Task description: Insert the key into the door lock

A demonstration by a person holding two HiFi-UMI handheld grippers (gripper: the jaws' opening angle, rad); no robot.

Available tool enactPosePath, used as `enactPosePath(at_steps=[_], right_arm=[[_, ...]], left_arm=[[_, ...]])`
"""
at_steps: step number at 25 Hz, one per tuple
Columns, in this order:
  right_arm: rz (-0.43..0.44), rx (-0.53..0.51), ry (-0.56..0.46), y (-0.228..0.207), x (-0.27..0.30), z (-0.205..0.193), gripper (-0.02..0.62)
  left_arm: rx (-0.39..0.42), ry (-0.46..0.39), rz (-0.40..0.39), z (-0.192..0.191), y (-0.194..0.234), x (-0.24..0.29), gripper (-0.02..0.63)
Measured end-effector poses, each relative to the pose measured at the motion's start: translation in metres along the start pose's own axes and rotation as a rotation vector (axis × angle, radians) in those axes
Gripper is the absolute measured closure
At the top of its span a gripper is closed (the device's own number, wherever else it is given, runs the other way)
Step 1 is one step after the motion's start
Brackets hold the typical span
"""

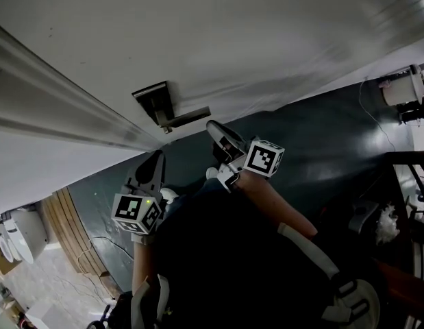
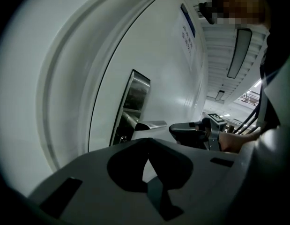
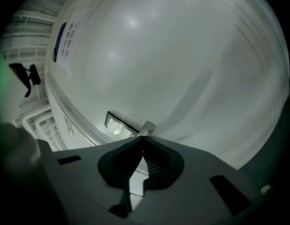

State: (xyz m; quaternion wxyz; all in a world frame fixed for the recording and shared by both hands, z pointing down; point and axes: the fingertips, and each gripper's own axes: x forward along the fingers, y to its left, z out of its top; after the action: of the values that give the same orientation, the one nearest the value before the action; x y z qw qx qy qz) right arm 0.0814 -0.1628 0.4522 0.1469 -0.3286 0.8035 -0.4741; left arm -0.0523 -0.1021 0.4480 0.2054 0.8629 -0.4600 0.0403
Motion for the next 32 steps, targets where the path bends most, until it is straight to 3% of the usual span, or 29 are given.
enactPosePath(at_steps=[8,16,22,32], right_arm=[[-0.003,-0.384,0.081,0.029,-0.015,0.027,0.58],[-0.01,-0.676,0.112,0.055,-0.025,0.043,0.58],[-0.026,-0.826,0.118,0.07,-0.032,0.05,0.58],[-0.048,-0.959,0.101,0.085,-0.041,0.059,0.58]], left_arm=[[0.04,-0.034,-0.002,0.022,-0.017,0.017,0.598],[0.125,-0.053,0.012,0.042,-0.026,0.014,0.598],[0.161,-0.086,0.013,0.057,-0.029,0.012,0.598],[0.239,-0.116,0.025,0.073,-0.036,0.012,0.598]])
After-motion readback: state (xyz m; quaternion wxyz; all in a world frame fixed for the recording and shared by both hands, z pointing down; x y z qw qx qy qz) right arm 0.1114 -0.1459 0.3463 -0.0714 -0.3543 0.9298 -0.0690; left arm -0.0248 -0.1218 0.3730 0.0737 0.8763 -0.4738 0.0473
